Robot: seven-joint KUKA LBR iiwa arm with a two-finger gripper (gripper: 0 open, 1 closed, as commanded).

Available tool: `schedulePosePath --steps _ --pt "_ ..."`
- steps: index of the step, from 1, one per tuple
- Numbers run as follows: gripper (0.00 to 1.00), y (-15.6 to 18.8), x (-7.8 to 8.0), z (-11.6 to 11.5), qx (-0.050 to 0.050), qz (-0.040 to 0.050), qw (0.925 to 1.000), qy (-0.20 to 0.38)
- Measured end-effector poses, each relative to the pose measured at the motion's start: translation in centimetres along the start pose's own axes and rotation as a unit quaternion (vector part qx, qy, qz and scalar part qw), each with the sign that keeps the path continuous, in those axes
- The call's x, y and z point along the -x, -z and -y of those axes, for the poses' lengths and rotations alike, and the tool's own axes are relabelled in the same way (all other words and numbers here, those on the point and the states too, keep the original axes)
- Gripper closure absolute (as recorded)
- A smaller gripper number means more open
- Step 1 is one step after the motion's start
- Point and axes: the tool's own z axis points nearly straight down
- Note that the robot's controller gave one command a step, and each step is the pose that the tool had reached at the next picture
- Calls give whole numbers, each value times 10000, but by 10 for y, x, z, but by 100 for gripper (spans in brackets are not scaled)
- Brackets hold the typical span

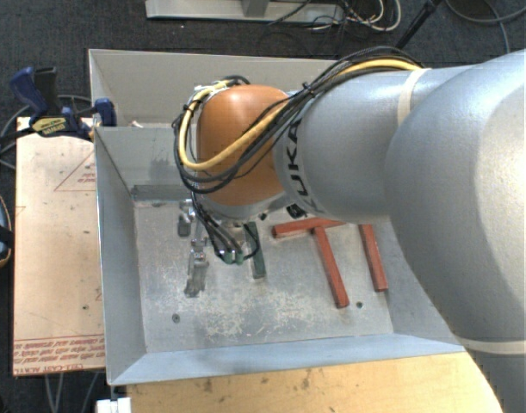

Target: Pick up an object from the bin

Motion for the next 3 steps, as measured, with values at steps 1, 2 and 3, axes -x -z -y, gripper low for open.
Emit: schedulePosePath --steps 1,2,3 --pt "0 -65 -63 83 -29 -52 9981 606" --pt "0 -36 -40 137 -17 25 9996 281" --pt "0 20 5 168 -14 59 9984 563"
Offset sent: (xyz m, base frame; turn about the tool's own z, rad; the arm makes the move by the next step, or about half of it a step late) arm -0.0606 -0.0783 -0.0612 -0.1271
